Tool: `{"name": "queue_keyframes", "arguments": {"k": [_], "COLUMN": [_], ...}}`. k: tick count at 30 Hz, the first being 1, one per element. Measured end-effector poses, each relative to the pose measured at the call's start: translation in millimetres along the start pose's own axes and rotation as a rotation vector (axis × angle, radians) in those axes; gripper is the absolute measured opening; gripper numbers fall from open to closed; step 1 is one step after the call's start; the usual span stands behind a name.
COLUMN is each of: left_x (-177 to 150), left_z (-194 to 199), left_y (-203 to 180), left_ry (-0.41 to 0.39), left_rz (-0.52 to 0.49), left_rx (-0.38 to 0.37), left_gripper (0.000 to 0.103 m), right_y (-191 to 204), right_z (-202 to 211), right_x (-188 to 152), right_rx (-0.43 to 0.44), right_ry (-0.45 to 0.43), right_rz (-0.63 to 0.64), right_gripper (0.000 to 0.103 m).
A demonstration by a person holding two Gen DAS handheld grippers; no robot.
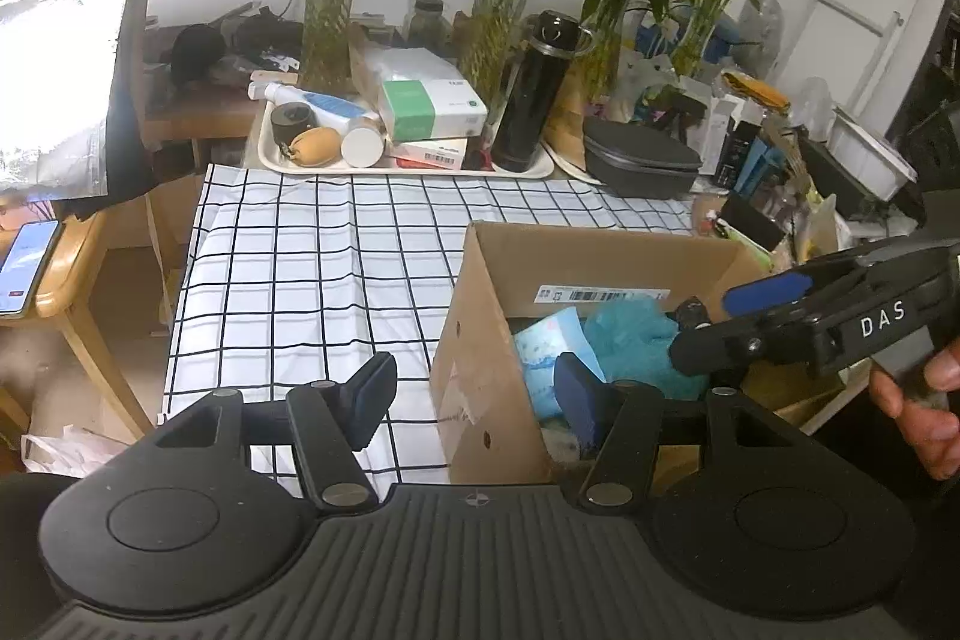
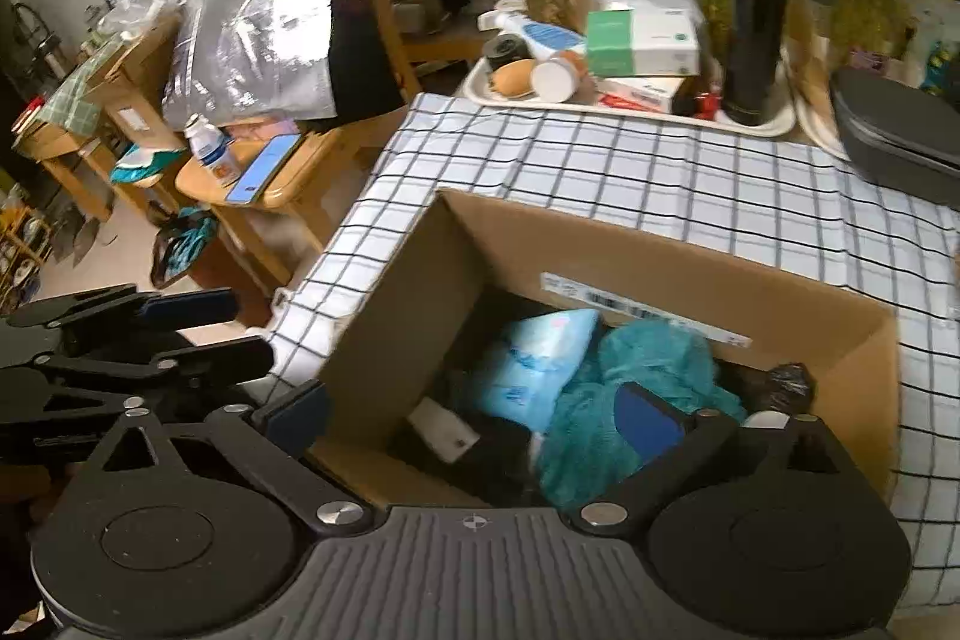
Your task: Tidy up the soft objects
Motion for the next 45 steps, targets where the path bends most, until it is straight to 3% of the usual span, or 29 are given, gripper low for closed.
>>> {"name": "queue_keyframes", "arguments": {"k": [7,18,20,22,26,28,31,35,41,45], "left_x": [3,11,12,13,14,13,10,9,12,14], "left_z": [1,-2,-2,-2,-3,-5,-13,-15,-14,-9], "left_y": [-6,-31,-37,-42,-50,-53,-58,-62,-68,-72], "left_ry": [-0.014,-0.067,-0.093,-0.105,-0.116,-0.117,-0.059,-0.065,-0.08,-0.107], "left_rz": [-0.022,-0.133,-0.159,-0.174,-0.188,-0.191,-0.213,-0.228,-0.269,-0.28], "left_rx": [-0.01,0.056,0.076,0.105,0.102,0.093,0.1,0.108,0.185,0.2], "left_gripper": [0.057,0.058,0.068,0.085,0.091,0.103,0.103,0.103,0.103,0.103], "right_y": [-21,-52,-56,-59,-61,-61,-61,-63,-64,-64], "right_z": [15,39,41,44,46,49,51,55,66,70], "right_x": [-7,-31,-36,-42,-52,-55,-58,-60,-63,-64], "right_rx": [-0.119,-0.293,-0.305,-0.31,-0.343,-0.35,-0.359,-0.413,-0.538,-0.544], "right_ry": [-0.077,-0.244,-0.264,-0.283,-0.311,-0.321,-0.33,-0.355,-0.418,-0.421], "right_rz": [0.027,0.082,0.081,0.073,0.065,0.058,0.04,0.019,0.027,0.025], "right_gripper": [0.103,0.103,0.103,0.103,0.103,0.103,0.103,0.103,0.103,0.103]}}
Point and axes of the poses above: each gripper's, at about its wrist camera, not at the fingertips, and z roughly against the way its jaws point, y to its left, x to its top, the point moved 5 cm from there along -z, roughly the way its jaws point, and after that the axes turned 5 degrees about -z, right-handed, at the moved point
